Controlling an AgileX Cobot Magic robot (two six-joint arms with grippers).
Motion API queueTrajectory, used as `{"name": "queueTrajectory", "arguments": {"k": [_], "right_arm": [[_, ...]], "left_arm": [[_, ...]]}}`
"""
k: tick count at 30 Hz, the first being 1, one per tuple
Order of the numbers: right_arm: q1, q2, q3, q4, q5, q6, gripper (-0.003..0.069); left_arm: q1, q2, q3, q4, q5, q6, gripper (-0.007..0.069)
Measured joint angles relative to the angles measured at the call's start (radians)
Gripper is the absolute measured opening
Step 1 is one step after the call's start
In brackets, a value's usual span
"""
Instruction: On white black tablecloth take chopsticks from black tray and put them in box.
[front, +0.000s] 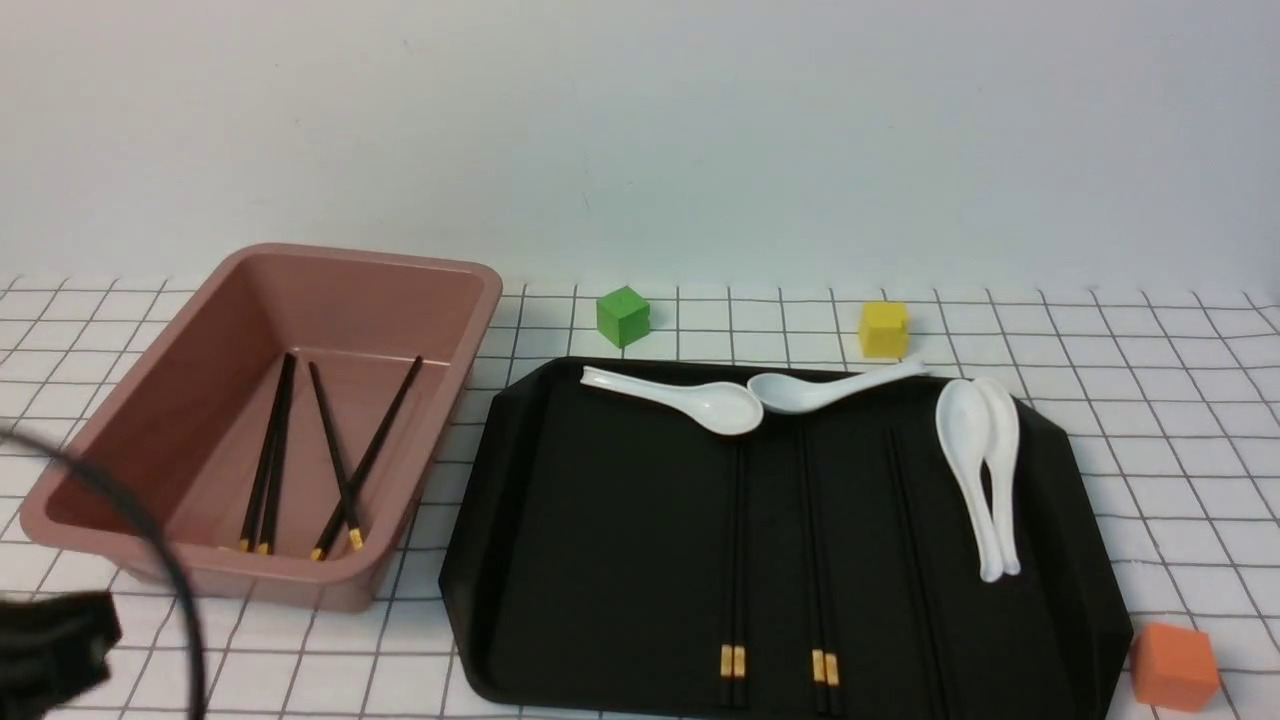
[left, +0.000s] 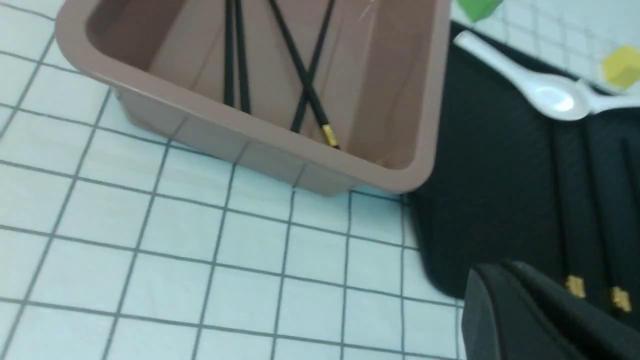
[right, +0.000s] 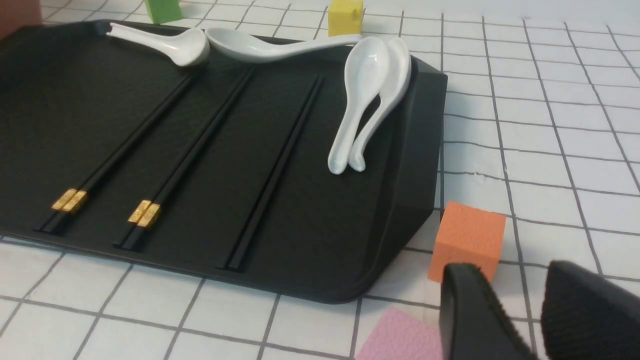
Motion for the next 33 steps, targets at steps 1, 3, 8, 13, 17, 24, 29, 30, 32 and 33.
{"name": "queueTrajectory", "arguments": {"k": [1, 3, 8, 13, 17, 24, 29, 30, 32, 33], "right_arm": [[0.0, 0.0, 0.0, 0.0, 0.0, 0.0, 0.024], [0.0, 0.0, 0.0, 0.0, 0.0, 0.0, 0.024], [0.0, 0.0, 0.0, 0.0, 0.0, 0.0, 0.024], [0.0, -0.001, 0.0, 0.0, 0.0, 0.002, 0.024], [0.0, -0.001, 0.0, 0.0, 0.0, 0.003, 0.024], [0.0, -0.001, 0.0, 0.0, 0.0, 0.003, 0.024], [0.0, -0.001, 0.0, 0.0, 0.0, 0.003, 0.024], [0.0, -0.001, 0.0, 0.0, 0.0, 0.003, 0.024], [0.0, -0.001, 0.0, 0.0, 0.0, 0.003, 0.024], [0.0, -0.001, 0.0, 0.0, 0.0, 0.003, 0.024]], "left_arm": [[0.0, -0.062, 0.033, -0.007, -0.015, 0.0, -0.0013], [0.0, -0.197, 0.088, -0.008, -0.024, 0.0, -0.0013], [0.0, -0.447, 0.138, 0.036, -0.026, -0.036, -0.0013], [0.0, -0.491, 0.143, 0.138, -0.033, -0.053, -0.0013], [0.0, -0.453, 0.151, 0.146, -0.034, -0.054, -0.0013], [0.0, -0.378, 0.151, 0.146, -0.034, -0.054, -0.0013], [0.0, -0.375, 0.151, 0.146, -0.035, -0.054, -0.0013], [0.0, -0.375, 0.151, 0.146, -0.035, -0.054, -0.0013], [0.0, -0.375, 0.151, 0.146, -0.035, -0.054, -0.0013], [0.0, -0.375, 0.151, 0.146, -0.035, -0.054, -0.0013]]}}
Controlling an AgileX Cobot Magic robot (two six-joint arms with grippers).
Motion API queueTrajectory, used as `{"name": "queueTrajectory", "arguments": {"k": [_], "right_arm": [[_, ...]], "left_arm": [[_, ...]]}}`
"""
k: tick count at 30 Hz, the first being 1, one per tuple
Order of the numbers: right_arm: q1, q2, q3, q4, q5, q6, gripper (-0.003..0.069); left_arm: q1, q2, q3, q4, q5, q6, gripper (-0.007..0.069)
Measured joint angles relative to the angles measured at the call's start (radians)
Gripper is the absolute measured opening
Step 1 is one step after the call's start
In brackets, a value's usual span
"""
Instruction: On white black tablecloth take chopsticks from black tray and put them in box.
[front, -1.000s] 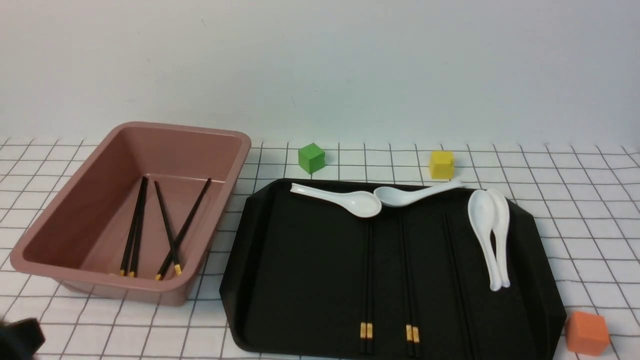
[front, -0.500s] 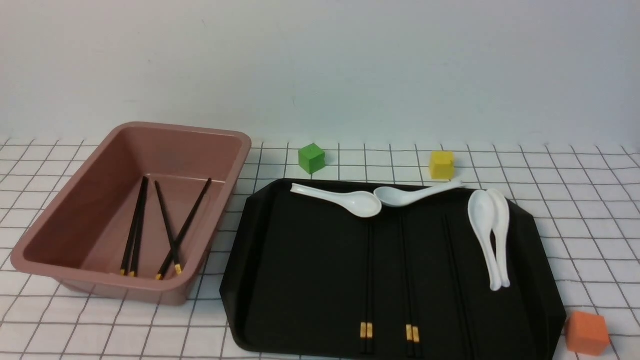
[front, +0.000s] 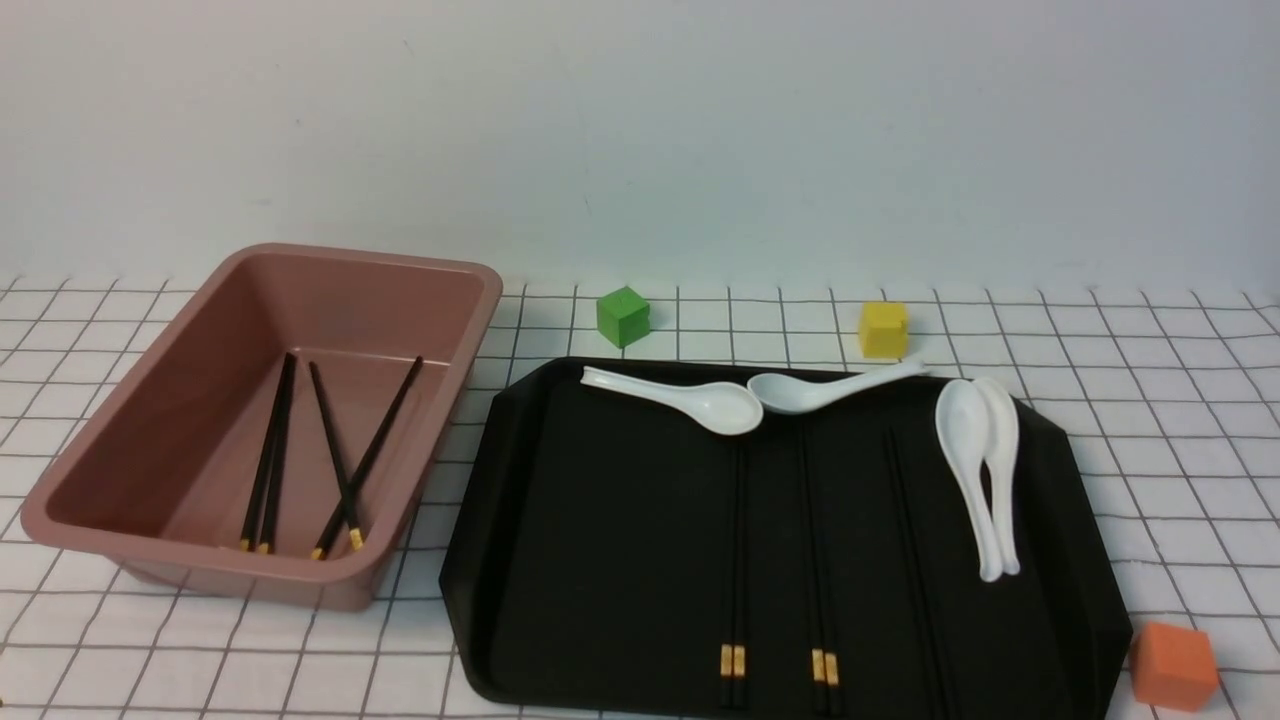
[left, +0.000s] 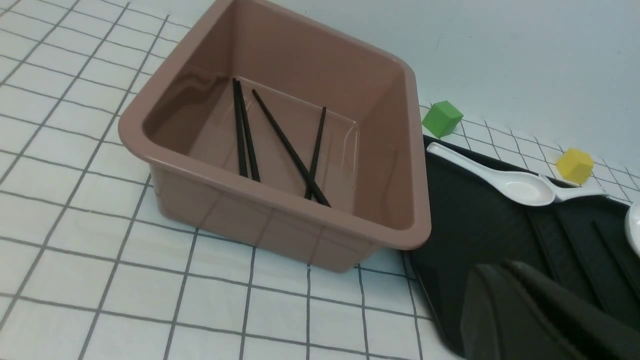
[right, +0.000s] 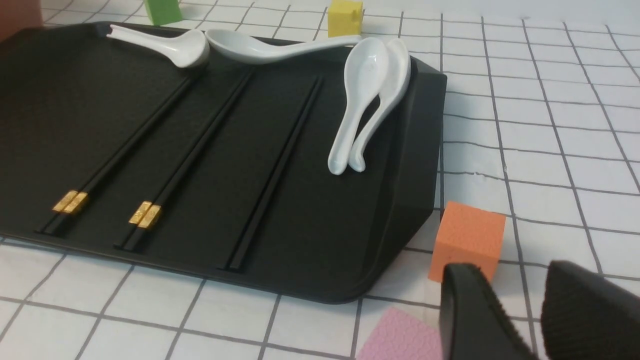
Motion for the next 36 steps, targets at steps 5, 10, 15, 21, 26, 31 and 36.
{"name": "queueTrajectory", "arguments": {"k": [5, 10, 15, 21, 26, 31, 36], "right_arm": [[0.0, 0.0, 0.0, 0.0, 0.0, 0.0, 0.024], [0.0, 0.0, 0.0, 0.0, 0.0, 0.0, 0.024], [0.0, 0.0, 0.0, 0.0, 0.0, 0.0, 0.024], [0.0, 0.0, 0.0, 0.0, 0.0, 0.0, 0.024], [0.0, 0.0, 0.0, 0.0, 0.0, 0.0, 0.024], [0.0, 0.0, 0.0, 0.0, 0.0, -0.003, 0.024], [0.0, 0.0, 0.0, 0.0, 0.0, -0.003, 0.024]], "left_arm": [[0.0, -0.009, 0.036, -0.002, -0.017, 0.0, -0.0013], [0.0, -0.093, 0.144, -0.006, -0.017, 0.0, -0.0013], [0.0, -0.114, 0.279, -0.043, -0.041, 0.0, -0.0012], [0.056, -0.114, 0.294, -0.09, -0.143, 0.0, -0.0008], [0.106, -0.114, 0.296, -0.09, -0.146, 0.0, -0.0002], [0.106, -0.114, 0.296, -0.09, -0.146, 0.0, 0.0001], [0.106, -0.114, 0.296, -0.089, -0.139, 0.0, 0.0005]]}}
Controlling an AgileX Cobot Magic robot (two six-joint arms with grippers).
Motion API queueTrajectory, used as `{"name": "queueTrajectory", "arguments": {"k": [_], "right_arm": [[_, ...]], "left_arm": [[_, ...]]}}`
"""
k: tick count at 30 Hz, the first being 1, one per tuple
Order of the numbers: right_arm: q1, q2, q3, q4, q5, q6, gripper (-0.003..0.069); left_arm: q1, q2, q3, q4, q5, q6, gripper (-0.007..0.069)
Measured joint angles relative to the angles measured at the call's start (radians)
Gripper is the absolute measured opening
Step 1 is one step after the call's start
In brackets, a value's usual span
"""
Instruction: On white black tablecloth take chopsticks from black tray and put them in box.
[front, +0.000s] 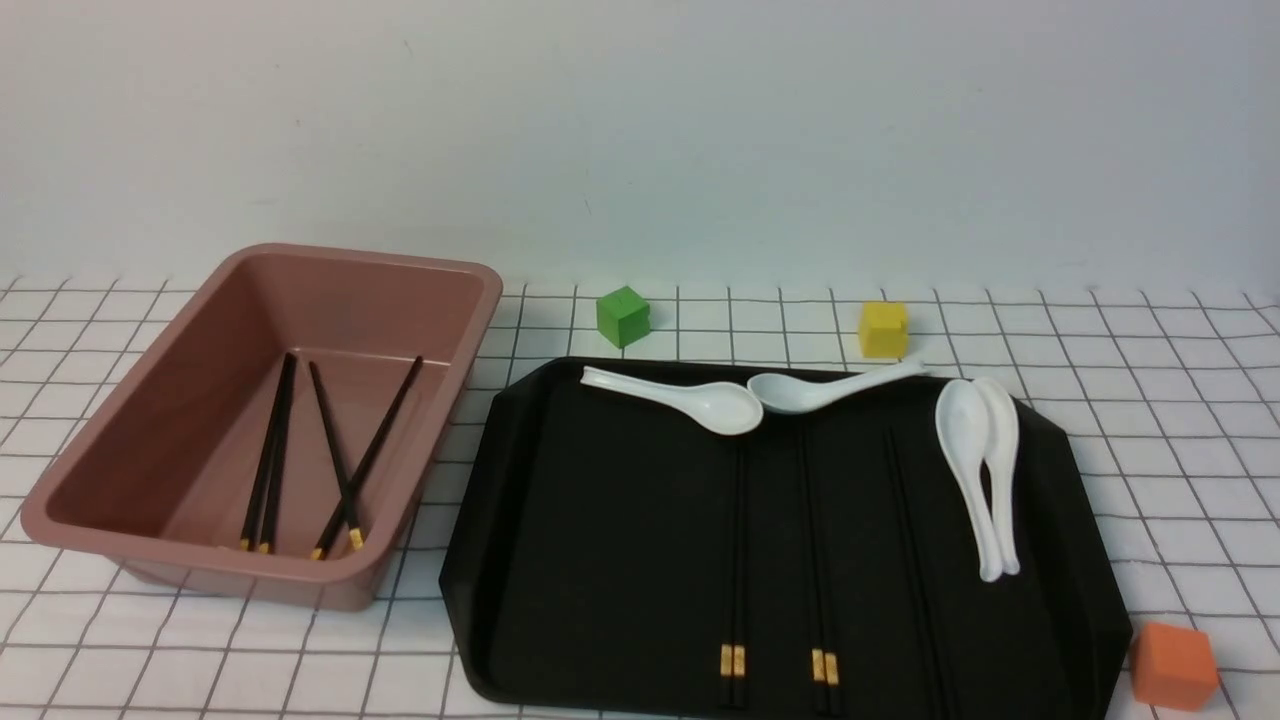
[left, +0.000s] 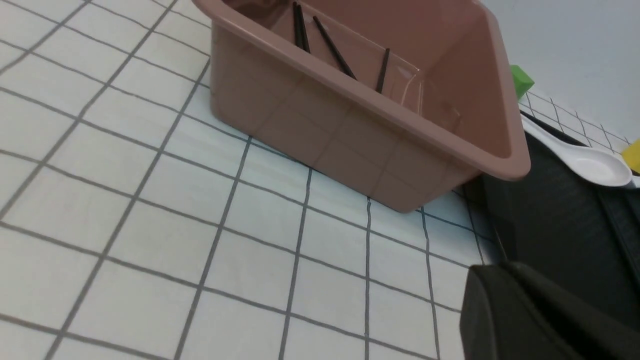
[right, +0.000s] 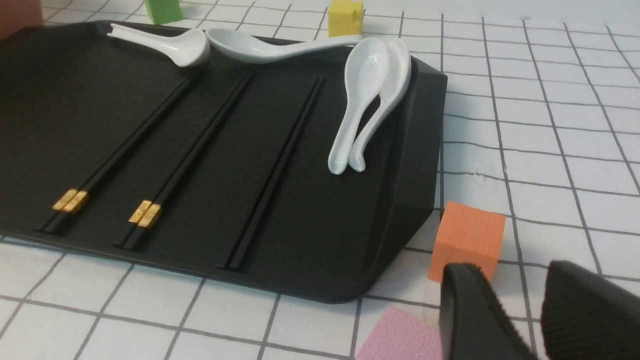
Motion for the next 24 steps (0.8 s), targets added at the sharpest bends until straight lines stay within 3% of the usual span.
{"name": "queueTrajectory", "arguments": {"k": [10, 24], "right_arm": [[0.0, 0.0, 0.0, 0.0, 0.0, 0.0, 0.024], [0.0, 0.0, 0.0, 0.0, 0.0, 0.0, 0.024]], "left_arm": [[0.0, 0.0, 0.0, 0.002, 0.043, 0.137, 0.0008], [0.0, 0.0, 0.0, 0.003, 0.042, 0.152, 0.0034]]}}
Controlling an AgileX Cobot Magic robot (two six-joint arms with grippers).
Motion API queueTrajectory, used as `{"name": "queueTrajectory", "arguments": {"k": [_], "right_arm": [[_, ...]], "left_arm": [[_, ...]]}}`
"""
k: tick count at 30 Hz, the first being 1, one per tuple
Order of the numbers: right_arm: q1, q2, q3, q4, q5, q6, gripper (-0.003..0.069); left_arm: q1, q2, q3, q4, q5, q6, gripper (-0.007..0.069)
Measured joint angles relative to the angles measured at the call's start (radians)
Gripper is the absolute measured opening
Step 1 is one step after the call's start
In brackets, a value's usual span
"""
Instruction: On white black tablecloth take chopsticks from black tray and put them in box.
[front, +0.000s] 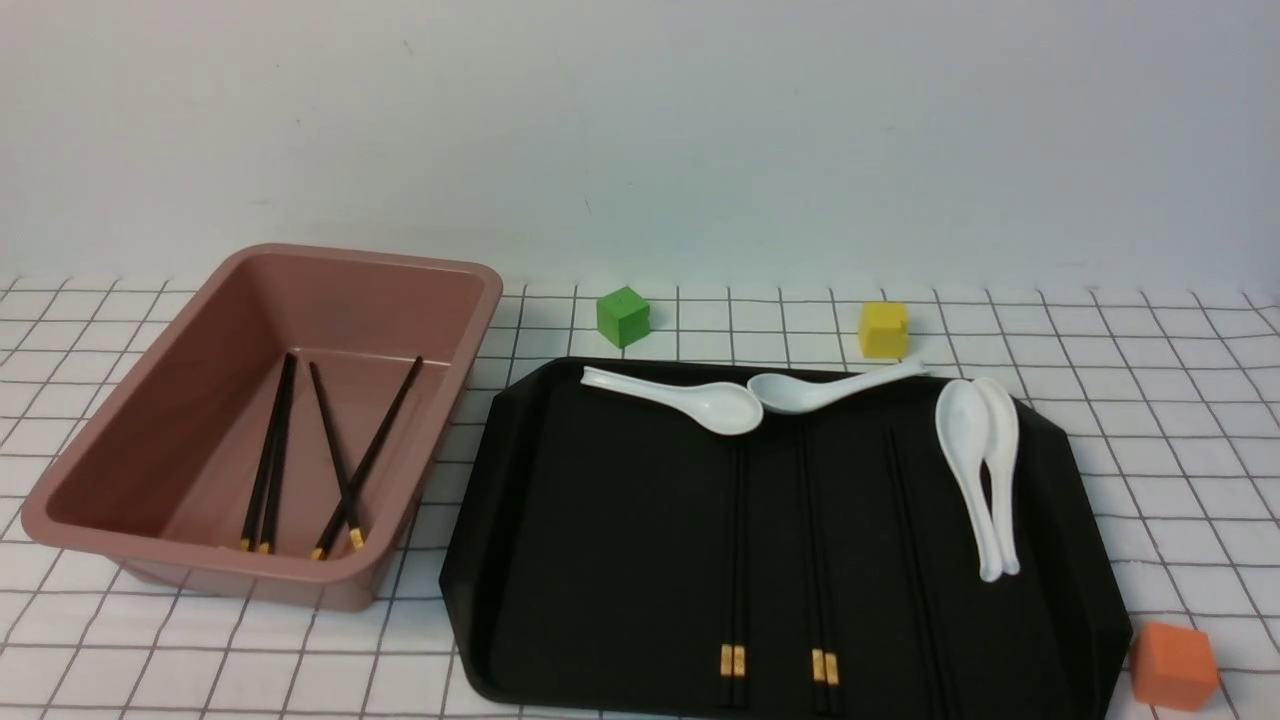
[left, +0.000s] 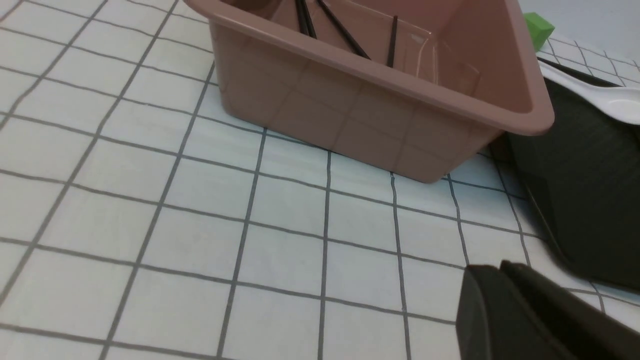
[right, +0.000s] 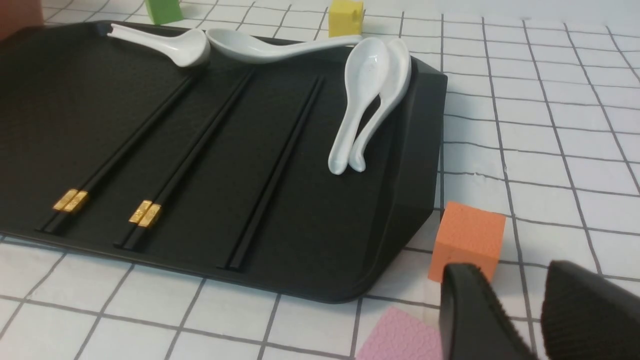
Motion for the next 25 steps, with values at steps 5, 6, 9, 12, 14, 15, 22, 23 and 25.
{"name": "queueTrajectory", "arguments": {"k": [5, 6, 9, 12, 14, 15, 22, 23, 25], "right_arm": [[0.0, 0.0, 0.0, 0.0, 0.0, 0.0, 0.024], [0.0, 0.0, 0.0, 0.0, 0.0, 0.0, 0.024], [0.0, 0.0, 0.0, 0.0, 0.0, 0.0, 0.024], [0.0, 0.0, 0.0, 0.0, 0.0, 0.0, 0.024], [0.0, 0.0, 0.0, 0.0, 0.0, 0.0, 0.024], [0.0, 0.0, 0.0, 0.0, 0.0, 0.0, 0.024], [0.0, 0.0, 0.0, 0.0, 0.0, 0.0, 0.024], [0.0, 0.0, 0.0, 0.0, 0.0, 0.0, 0.024], [0.0, 0.0, 0.0, 0.0, 0.0, 0.0, 0.024]], "left_arm": [[0.0, 0.0, 0.0, 0.002, -0.001, 0.0, 0.0039], [0.0, 0.0, 0.0, 0.002, -0.001, 0.0, 0.004], [0.0, 0.0, 0.0, 0.002, -0.001, 0.0, 0.004], [0.0, 0.0, 0.0, 0.002, -0.001, 0.0, 0.004], [0.0, 0.0, 0.0, 0.002, -0.001, 0.0, 0.004], [0.0, 0.0, 0.0, 0.002, -0.001, 0.0, 0.004], [0.0, 0.0, 0.0, 0.002, -0.001, 0.0, 0.0051], [0.0, 0.0, 0.0, 0.002, -0.001, 0.0, 0.0052], [0.0, 0.0, 0.0, 0.002, -0.002, 0.0, 0.0054]]}}
